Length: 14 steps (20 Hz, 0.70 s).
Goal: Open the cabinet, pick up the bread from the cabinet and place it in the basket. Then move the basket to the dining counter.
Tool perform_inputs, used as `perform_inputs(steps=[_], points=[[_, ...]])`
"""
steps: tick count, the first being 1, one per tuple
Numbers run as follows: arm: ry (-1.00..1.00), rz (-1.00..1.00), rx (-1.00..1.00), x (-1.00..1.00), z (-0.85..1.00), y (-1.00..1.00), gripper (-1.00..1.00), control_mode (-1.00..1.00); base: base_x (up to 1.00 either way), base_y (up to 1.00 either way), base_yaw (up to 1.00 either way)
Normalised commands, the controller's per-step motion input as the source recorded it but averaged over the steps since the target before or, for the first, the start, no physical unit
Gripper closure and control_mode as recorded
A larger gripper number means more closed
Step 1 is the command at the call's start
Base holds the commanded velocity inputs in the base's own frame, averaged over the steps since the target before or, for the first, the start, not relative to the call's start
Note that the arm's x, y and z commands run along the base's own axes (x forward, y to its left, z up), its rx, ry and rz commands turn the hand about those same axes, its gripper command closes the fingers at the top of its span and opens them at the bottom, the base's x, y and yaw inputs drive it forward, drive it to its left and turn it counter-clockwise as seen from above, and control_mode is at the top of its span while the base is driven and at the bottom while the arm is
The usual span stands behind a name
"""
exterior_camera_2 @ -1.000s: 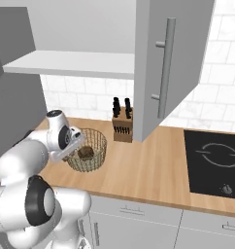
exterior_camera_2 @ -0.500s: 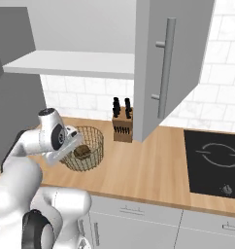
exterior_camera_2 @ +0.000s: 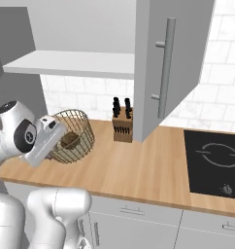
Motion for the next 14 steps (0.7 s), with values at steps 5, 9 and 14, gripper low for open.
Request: perform_inputs(steps=[5,9,14], points=[[-0.08,0.0,-0.01,-0.81,1.0,-0.04,1.0,-1.0,0.0,0.0,0.0],[0.0,0.0,0.0,-0.68,1.0,-0.15,1.0,-1.0,0.0,0.0,0.0],[0.01,0.0,0.01,-0.54,1.0,-0.17,1.0,-1.0,0.0,0.0,0.0]])
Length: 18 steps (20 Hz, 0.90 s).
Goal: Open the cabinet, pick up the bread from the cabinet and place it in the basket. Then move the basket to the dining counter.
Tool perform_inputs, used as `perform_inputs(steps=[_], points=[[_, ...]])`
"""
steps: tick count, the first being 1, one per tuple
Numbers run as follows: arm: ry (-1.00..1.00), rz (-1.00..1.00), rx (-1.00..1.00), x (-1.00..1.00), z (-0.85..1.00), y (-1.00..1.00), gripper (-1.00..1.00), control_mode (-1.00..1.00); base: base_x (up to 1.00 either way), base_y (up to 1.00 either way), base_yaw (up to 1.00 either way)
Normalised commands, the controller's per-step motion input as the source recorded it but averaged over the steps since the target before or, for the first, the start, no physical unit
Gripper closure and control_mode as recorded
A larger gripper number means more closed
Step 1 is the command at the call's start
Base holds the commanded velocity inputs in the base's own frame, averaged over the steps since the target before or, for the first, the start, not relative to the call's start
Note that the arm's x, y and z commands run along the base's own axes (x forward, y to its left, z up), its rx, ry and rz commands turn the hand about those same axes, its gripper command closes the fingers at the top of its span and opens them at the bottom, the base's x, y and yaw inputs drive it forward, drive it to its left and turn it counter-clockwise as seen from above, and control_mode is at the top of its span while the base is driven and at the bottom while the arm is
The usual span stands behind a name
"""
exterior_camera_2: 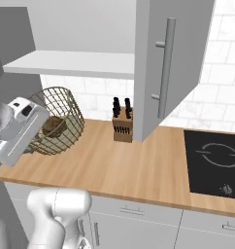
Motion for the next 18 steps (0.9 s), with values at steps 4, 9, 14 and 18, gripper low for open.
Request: perform_inputs(steps=[4,9,14,18], points=[[0.0,0.0,0.0,-0.62,0.67,0.0,1.0,-1.0,0.0,0.0,0.0],[0.0,-0.18,0.0,-0.64,0.51,-0.02,1.0,-1.0,0.0,0.0,0.0],[-0.01,-0.42,0.04,-0.73,0.28,-0.14,1.0,-1.0,0.0,0.0,0.0],[-0.06,-0.1,0.04,-0.31,0.0,-0.01,1.0,-1.0,0.0,0.0,0.0]])
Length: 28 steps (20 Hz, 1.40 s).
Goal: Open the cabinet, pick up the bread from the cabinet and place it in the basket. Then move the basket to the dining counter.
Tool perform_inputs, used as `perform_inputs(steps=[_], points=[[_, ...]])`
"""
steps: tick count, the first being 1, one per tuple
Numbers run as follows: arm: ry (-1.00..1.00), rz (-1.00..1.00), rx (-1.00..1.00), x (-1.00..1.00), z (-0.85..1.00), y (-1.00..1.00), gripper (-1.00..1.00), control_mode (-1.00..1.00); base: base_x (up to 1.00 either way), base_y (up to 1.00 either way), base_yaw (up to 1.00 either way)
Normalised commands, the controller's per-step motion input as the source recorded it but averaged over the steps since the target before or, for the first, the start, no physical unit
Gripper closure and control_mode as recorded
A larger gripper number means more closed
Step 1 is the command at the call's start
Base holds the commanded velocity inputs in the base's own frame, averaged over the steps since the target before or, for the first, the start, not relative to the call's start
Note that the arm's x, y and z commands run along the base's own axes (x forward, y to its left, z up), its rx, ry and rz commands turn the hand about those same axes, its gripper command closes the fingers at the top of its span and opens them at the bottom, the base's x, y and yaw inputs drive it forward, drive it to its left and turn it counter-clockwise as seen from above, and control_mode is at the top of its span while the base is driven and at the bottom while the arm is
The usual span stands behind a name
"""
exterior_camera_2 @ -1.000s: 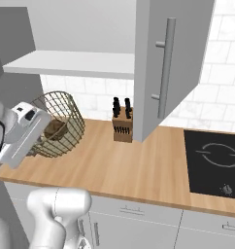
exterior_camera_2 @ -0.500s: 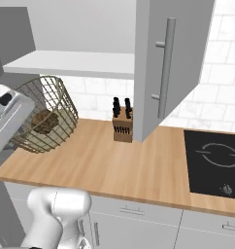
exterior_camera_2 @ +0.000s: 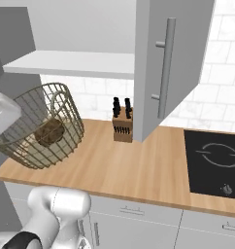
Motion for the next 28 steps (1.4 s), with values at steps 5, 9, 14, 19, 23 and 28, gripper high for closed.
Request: perform_inputs(steps=[5,9,14,19,23,28], points=[[-0.17,0.07,0.02,0.39,0.0,-0.1,1.0,-1.0,0.0,0.0,0.0],[-0.1,0.18,0.04,0.47,-0.01,0.0,1.0,-1.0,0.0,0.0,0.0],[-0.05,0.21,0.1,0.22,0.0,-0.11,1.0,-1.0,0.0,0.0,0.0],[0.0,0.11,0.19,0.04,-0.01,-0.16,1.0,-1.0,0.0,0.0,0.0],[0.03,0.0,0.13,0.0,-0.04,0.0,1.0,1.0,0.0,0.0,0.0],[0.0,0.0,0.0,0.0,0.0,0.0,1.0,1.0,-0.13,0.0,0.0]])
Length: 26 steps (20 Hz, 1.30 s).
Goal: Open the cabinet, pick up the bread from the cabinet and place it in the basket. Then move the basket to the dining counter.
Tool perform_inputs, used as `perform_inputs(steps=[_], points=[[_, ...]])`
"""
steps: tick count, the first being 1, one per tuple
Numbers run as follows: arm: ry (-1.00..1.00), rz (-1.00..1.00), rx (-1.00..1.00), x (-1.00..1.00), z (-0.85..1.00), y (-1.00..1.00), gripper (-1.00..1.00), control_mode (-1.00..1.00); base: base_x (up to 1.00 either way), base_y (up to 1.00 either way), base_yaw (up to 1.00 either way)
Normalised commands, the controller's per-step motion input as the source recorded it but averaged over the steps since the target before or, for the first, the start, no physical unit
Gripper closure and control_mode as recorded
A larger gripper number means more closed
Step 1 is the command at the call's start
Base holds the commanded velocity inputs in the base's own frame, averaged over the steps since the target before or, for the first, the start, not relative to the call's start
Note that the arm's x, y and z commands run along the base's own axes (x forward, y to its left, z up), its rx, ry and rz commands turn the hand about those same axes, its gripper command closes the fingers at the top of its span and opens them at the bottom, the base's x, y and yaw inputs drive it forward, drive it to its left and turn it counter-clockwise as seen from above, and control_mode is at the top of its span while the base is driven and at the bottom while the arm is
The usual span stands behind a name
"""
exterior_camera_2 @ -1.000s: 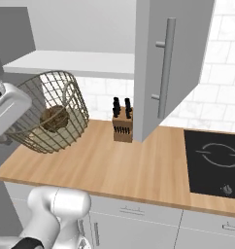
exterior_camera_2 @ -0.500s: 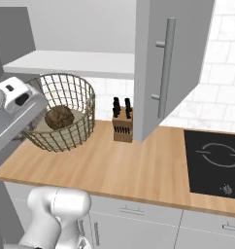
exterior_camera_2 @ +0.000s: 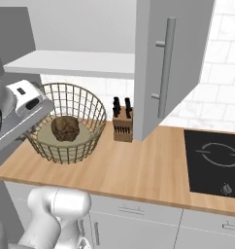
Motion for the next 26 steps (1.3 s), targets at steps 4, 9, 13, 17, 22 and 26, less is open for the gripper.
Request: perform_inputs(steps=[4,9,13,17,22,26], points=[[0.0,0.0,0.0,0.0,0.0,0.0,1.0,1.0,-0.87,0.01,-0.01],[0.0,0.0,0.0,0.0,0.0,0.0,1.0,1.0,-0.87,0.0,-0.11],[0.0,0.0,0.0,0.0,0.0,0.0,1.0,1.0,-0.76,0.0,-0.37],[0.0,0.0,0.0,0.0,0.0,0.0,1.0,1.0,-0.65,0.0,-0.58],[0.0,0.0,0.0,0.0,0.0,0.0,1.0,1.0,-0.56,0.0,-0.66],[0.0,0.0,0.0,0.0,0.0,0.0,1.0,1.0,-0.5,0.0,-0.67]])
